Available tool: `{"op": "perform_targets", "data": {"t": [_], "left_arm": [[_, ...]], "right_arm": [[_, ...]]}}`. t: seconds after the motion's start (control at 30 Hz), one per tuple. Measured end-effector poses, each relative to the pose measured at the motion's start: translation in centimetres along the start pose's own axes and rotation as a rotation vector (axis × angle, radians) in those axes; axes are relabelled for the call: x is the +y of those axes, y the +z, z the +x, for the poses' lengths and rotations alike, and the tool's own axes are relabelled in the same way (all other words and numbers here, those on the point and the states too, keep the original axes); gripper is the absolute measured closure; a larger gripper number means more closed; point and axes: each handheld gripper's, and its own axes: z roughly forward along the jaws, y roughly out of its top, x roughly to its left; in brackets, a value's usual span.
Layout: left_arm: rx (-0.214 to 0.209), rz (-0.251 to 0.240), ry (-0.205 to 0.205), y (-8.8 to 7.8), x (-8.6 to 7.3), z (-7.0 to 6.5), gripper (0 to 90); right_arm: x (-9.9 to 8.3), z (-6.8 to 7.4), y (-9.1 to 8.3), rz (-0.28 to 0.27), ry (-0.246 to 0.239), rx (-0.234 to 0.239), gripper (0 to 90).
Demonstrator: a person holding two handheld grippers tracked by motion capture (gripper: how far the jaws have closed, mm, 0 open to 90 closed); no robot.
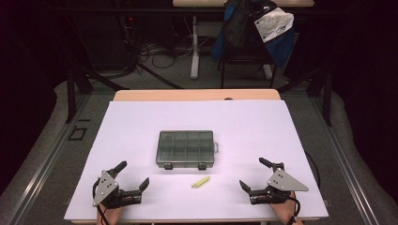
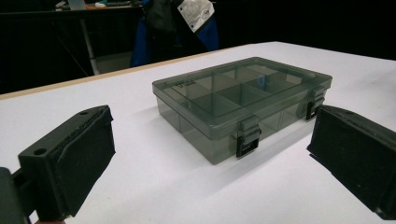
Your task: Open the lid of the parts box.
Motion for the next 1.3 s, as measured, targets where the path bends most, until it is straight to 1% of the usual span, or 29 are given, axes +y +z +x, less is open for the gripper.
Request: {"op": "perform_targets", "data": {"t": [0.07,0.17,0.27,0.3,0.43,0.5,0.57,0.67,0.73,0.87,1.0,1.1,1.3], "left_arm": [[-0.001,0.003,0.003,0.2,0.2,0.0,0.0],[-0.002,0.009,0.015,0.4,0.4,-0.1,0.0],[-0.008,0.013,0.013,0.6,0.7,-0.1,0.0],[-0.009,0.014,0.018,0.6,0.8,-0.1,0.0],[-0.024,0.029,0.031,1.1,1.4,-0.1,0.0],[-0.027,0.031,0.031,1.2,1.5,-0.1,0.0],[-0.035,0.042,0.040,1.7,2.0,0.0,0.0],[-0.039,0.044,0.048,2.1,2.4,0.1,0.0],[-0.038,0.042,0.042,2.4,2.7,0.2,0.0],[-0.036,0.035,0.045,2.9,3.2,0.3,0.0],[-0.045,0.035,0.045,3.4,3.8,0.5,0.0],[-0.050,0.039,0.050,3.9,4.2,0.5,0.0],[-0.065,0.063,0.055,4.9,4.7,0.7,0.0]], "right_arm": [[0.2,0.0,0.3,0.006,0.005,0.004,0.0],[0.6,0.1,0.9,0.020,-0.002,0.017,0.0],[1.0,0.1,1.5,0.026,-0.008,0.031,0.0],[1.1,0.1,1.7,0.030,-0.007,0.035,0.0],[1.7,0.2,2.5,0.033,-0.010,0.051,0.0],[2.0,0.3,2.9,0.036,-0.011,0.063,0.0],[2.4,0.4,3.3,0.040,-0.011,0.076,0.0],[2.9,0.6,4.0,0.048,-0.017,0.094,0.0],[3.2,0.7,4.4,0.051,-0.022,0.101,0.0],[3.7,0.9,5.2,0.061,-0.027,0.125,0.0],[4.1,1.1,6.0,0.064,-0.027,0.142,0.0],[4.4,1.1,6.5,0.072,-0.020,0.156,0.0],[5.0,1.0,7.5,0.098,-0.009,0.179,0.0]]}}
